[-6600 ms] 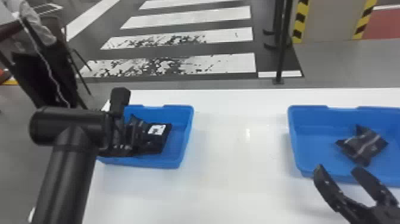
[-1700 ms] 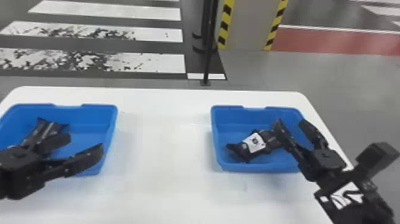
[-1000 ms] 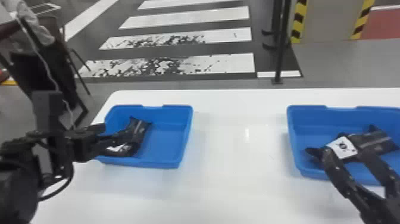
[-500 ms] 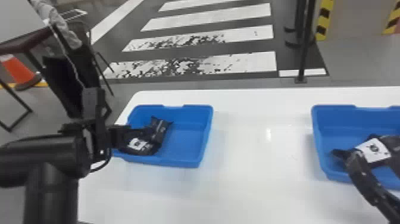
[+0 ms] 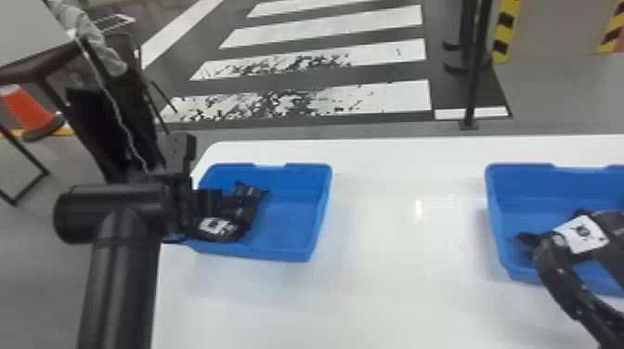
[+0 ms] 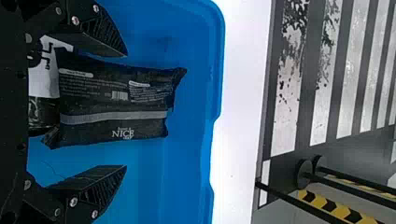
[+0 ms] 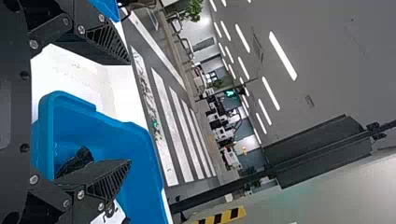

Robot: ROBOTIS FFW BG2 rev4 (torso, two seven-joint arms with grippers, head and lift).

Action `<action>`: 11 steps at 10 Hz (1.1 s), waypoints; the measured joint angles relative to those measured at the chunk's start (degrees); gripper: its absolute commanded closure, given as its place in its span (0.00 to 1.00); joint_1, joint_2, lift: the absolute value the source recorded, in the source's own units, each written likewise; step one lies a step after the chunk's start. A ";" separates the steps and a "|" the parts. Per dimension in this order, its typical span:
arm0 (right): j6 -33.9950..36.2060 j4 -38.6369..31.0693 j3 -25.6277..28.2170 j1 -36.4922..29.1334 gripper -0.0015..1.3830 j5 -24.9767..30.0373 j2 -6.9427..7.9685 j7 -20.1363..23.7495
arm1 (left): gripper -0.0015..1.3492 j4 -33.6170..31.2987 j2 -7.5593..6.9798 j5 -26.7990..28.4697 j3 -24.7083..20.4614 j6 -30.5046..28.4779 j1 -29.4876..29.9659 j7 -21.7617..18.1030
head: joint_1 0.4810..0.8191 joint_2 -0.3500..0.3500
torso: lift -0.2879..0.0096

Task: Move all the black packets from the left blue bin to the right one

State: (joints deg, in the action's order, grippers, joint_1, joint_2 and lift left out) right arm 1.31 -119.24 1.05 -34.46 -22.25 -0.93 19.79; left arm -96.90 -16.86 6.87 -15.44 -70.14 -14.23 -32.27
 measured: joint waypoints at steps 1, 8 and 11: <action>0.07 0.05 -0.05 0.01 0.22 -0.16 -0.02 0.06 | 0.21 3.45 -0.10 0.49 1.17 0.34 -1.77 0.18 | 0.63 0.91 | 0.35; 0.23 0.42 -0.11 0.11 0.22 -1.31 -0.03 0.42 | 0.90 6.72 -1.24 0.97 5.57 -0.47 -3.76 -1.84 | 0.63 0.88 | 0.35; 0.23 -0.20 -0.33 0.18 0.22 -1.48 -0.16 0.52 | 0.90 -7.42 -1.23 -1.84 4.81 -2.84 1.65 -2.09 | 0.63 0.85 | 0.35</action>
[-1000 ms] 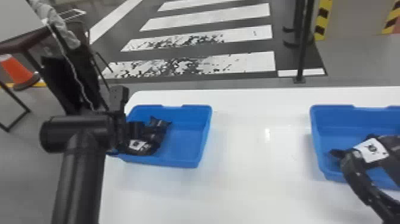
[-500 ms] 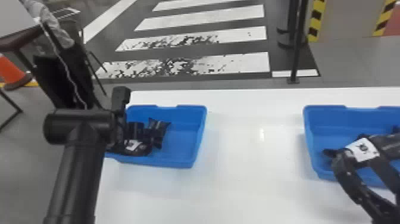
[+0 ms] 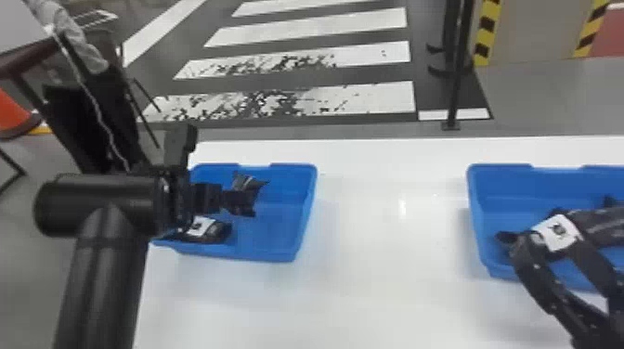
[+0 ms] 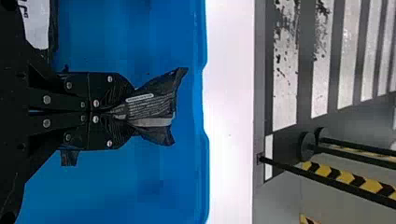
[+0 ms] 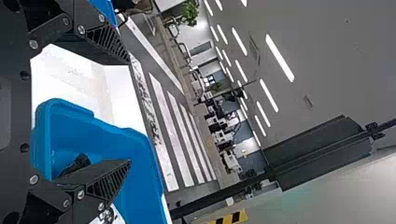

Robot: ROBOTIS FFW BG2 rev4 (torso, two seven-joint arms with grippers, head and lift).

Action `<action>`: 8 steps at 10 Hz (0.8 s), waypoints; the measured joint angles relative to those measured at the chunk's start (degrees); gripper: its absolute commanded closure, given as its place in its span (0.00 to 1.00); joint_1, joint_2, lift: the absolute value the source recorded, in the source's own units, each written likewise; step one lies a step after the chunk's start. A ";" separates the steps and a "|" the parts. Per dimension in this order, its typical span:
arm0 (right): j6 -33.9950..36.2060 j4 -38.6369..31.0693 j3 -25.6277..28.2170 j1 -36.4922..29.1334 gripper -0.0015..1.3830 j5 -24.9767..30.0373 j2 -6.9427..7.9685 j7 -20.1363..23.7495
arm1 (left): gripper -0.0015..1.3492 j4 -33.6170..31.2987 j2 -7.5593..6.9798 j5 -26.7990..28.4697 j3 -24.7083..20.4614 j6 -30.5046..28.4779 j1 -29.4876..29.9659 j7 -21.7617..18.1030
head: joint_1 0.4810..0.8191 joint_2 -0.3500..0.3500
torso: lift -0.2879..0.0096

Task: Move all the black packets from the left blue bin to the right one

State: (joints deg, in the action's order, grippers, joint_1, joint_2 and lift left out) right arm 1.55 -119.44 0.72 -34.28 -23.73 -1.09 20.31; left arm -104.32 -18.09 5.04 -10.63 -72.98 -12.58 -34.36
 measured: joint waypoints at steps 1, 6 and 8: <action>0.16 -0.34 -0.38 0.08 0.22 -0.31 -0.17 0.15 | 0.90 -5.89 0.37 -1.84 -0.63 0.47 2.92 0.00 | 0.63 0.83 | 0.35; 4.40 -3.39 -4.95 3.14 0.22 -5.96 -2.29 3.26 | 0.90 -16.68 0.79 -18.78 8.19 14.88 9.37 -0.96 | 0.63 0.61 | 0.35; 6.28 -2.30 -5.98 6.25 0.22 -8.51 -2.79 4.81 | 0.90 -16.69 0.85 -24.54 12.96 17.97 10.38 -1.31 | 0.63 0.54 | 0.35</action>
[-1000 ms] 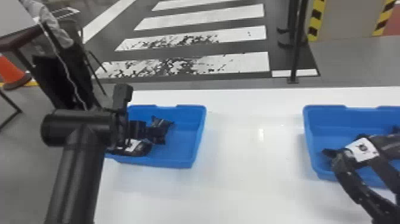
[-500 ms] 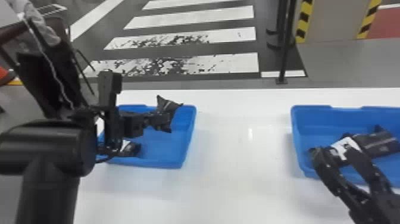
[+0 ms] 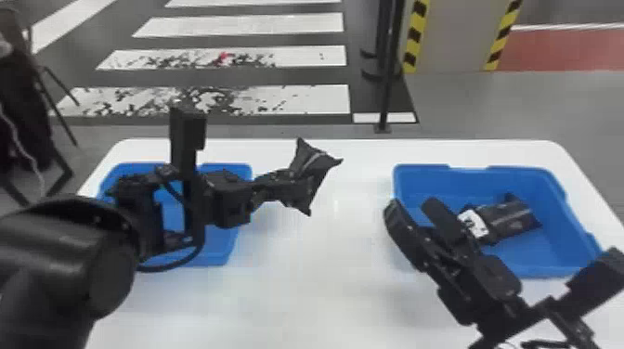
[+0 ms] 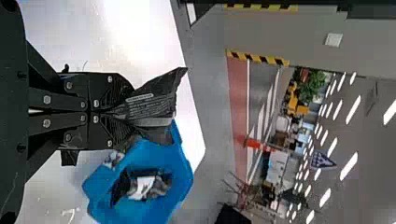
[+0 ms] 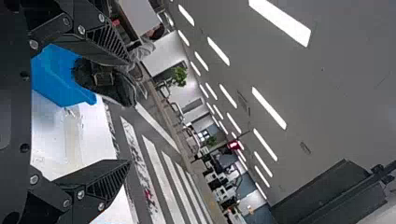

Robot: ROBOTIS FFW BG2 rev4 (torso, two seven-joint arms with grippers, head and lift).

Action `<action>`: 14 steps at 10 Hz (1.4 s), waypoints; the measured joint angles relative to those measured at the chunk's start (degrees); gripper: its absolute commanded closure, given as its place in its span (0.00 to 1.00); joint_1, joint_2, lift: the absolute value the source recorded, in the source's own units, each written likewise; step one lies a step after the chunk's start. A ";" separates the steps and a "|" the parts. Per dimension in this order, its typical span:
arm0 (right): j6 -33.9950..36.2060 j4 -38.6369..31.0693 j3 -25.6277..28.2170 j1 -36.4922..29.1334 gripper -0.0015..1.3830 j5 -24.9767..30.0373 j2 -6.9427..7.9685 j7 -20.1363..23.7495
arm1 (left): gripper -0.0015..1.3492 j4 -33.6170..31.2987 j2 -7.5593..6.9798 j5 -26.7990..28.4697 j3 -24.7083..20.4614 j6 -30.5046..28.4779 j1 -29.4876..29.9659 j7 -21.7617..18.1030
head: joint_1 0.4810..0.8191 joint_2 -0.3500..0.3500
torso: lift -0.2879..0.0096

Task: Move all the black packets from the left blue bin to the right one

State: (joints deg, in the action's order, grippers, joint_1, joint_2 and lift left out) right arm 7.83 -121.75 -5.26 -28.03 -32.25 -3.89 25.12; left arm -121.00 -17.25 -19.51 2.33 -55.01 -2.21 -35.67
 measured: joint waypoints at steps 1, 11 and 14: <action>0.76 1.53 -0.50 1.83 0.22 -1.87 -0.38 0.69 | 0.90 0.00 -0.02 -2.21 2.43 0.55 0.27 -0.02 | 0.63 0.50 | 0.35; 1.93 6.81 -1.63 9.34 0.92 -4.66 -1.12 1.56 | 0.89 0.00 -0.24 -9.08 11.49 1.58 -1.10 -0.10 | 0.63 0.36 | 0.35; 1.58 7.31 -1.48 9.87 0.92 -5.34 -1.04 1.64 | 0.06 -0.01 0.04 -11.10 10.13 2.64 0.54 0.43 | 0.63 0.37 | 0.35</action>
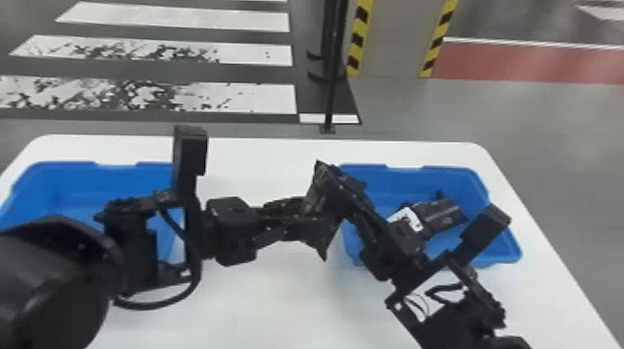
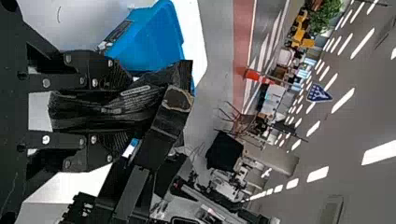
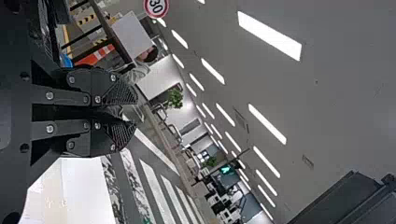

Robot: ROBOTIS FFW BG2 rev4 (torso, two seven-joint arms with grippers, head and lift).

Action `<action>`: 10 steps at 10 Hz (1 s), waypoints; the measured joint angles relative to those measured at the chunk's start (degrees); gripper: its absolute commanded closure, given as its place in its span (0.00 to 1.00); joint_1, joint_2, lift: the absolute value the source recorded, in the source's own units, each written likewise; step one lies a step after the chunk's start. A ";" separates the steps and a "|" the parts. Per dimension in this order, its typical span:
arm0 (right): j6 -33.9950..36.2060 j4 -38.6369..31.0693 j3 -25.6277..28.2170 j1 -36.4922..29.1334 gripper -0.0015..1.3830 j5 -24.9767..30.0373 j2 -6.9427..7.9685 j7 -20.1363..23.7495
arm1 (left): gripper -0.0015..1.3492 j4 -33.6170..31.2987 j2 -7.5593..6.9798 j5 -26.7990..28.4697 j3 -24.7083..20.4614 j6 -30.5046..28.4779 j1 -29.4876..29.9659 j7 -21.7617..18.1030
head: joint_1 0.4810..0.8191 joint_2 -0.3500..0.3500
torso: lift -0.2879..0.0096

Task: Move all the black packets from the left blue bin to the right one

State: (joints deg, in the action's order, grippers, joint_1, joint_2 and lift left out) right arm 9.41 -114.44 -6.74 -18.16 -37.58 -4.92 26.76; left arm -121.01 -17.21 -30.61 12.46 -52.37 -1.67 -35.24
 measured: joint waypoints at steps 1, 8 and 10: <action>-0.10 0.41 1.52 0.53 0.92 -0.03 0.00 -0.04 | 0.08 -0.66 0.06 -0.58 -1.37 0.07 1.56 0.01 | 0.63 0.35 | 0.35; 2.64 13.38 17.77 10.23 0.91 1.43 -3.16 0.51 | 0.11 -13.01 0.96 -0.35 -21.92 -4.36 17.74 -0.01 | 0.63 0.29 | 0.35; 2.68 20.77 18.90 13.80 0.69 3.20 -3.72 0.46 | 0.11 -15.05 1.60 0.92 -26.55 -4.44 19.62 -0.04 | 0.63 0.30 | 0.35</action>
State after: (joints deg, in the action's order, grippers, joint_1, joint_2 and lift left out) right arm 12.09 -93.67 12.16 -4.36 -34.39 -8.64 27.22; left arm -136.06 -15.61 -29.70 -14.08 -56.81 17.95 -35.28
